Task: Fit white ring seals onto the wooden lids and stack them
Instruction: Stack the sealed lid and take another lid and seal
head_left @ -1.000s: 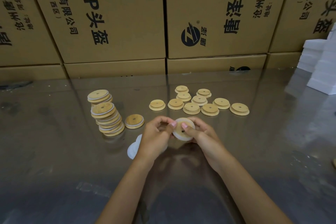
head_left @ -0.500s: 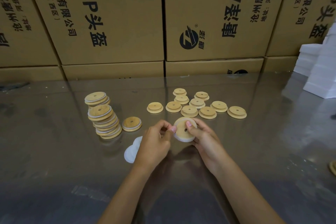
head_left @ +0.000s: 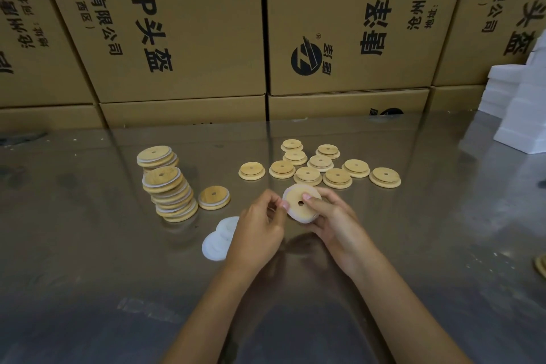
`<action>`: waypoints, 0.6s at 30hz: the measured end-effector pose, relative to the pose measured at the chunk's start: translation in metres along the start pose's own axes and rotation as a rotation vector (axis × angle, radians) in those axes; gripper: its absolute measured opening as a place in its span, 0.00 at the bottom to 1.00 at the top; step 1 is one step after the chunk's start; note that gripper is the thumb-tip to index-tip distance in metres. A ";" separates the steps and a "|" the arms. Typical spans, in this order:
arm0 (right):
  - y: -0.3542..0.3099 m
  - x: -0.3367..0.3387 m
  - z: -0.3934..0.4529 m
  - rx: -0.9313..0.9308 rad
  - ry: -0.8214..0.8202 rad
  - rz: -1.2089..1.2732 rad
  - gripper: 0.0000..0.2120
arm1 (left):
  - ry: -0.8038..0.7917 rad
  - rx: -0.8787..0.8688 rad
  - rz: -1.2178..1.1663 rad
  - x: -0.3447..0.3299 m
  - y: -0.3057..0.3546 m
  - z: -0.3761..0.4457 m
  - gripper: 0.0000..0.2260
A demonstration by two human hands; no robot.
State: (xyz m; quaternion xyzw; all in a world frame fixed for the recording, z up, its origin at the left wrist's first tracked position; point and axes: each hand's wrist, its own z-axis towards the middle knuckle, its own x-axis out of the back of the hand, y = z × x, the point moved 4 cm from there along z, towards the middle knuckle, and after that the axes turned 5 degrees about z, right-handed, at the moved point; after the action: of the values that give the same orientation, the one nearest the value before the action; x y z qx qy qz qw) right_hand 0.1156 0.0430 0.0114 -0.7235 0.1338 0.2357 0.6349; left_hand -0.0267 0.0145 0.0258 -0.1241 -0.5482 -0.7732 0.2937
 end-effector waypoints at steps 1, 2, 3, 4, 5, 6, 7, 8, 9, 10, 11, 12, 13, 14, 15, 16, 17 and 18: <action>0.000 0.000 0.000 -0.013 -0.002 -0.011 0.15 | 0.010 -0.003 -0.001 0.001 0.000 0.000 0.06; 0.001 -0.001 -0.001 -0.023 -0.003 -0.035 0.14 | 0.011 -0.008 0.002 0.001 0.000 0.000 0.06; 0.002 -0.003 -0.001 -0.026 -0.002 -0.073 0.13 | 0.003 -0.018 0.015 0.001 0.001 -0.001 0.05; 0.002 -0.003 -0.002 -0.020 0.003 -0.123 0.11 | -0.009 -0.035 0.037 0.001 0.002 -0.001 0.05; 0.003 -0.004 -0.003 -0.006 0.007 -0.170 0.10 | -0.020 -0.056 0.064 0.000 0.004 -0.002 0.05; 0.003 -0.005 -0.004 0.012 0.007 -0.205 0.10 | -0.026 -0.078 0.093 0.000 0.005 -0.002 0.05; 0.004 -0.005 -0.004 0.025 0.002 -0.224 0.10 | -0.027 -0.093 0.117 0.000 0.005 -0.002 0.05; 0.004 -0.005 -0.004 0.031 -0.008 -0.232 0.10 | -0.026 -0.098 0.133 0.001 0.005 -0.001 0.05; 0.004 -0.005 -0.005 0.033 -0.022 -0.236 0.10 | -0.027 -0.092 0.141 0.001 0.004 0.000 0.06; 0.003 -0.005 -0.005 0.034 -0.038 -0.241 0.10 | -0.031 -0.075 0.140 0.003 0.002 0.001 0.06; 0.003 -0.006 -0.005 0.036 -0.053 -0.245 0.10 | -0.035 -0.051 0.127 0.004 0.000 0.002 0.06; 0.002 -0.007 -0.005 0.041 -0.066 -0.244 0.10 | -0.034 -0.028 0.106 0.005 -0.001 0.003 0.06; 0.001 -0.008 -0.006 0.049 -0.075 -0.237 0.11 | -0.031 -0.012 0.090 0.007 -0.002 0.003 0.06; 0.000 -0.008 -0.006 0.057 -0.076 -0.230 0.11 | -0.030 -0.006 0.088 0.008 -0.003 0.004 0.06; 0.000 -0.008 -0.005 0.064 -0.072 -0.222 0.11 | -0.033 -0.008 0.100 0.009 -0.003 0.004 0.06; 0.000 -0.008 -0.005 0.068 -0.062 -0.210 0.12 | -0.042 -0.013 0.122 0.008 -0.003 0.004 0.06; 0.000 -0.007 -0.005 0.069 -0.047 -0.193 0.12 | -0.056 -0.021 0.144 0.007 -0.003 0.004 0.06; 0.000 -0.006 -0.005 0.066 -0.027 -0.172 0.12 | -0.071 -0.033 0.161 0.007 -0.003 0.004 0.06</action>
State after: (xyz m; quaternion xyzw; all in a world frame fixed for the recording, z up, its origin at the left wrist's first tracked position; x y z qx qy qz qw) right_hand 0.1117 0.0370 0.0146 -0.7077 0.0704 0.1856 0.6781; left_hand -0.0340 0.0168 0.0286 -0.1999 -0.5339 -0.7511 0.3330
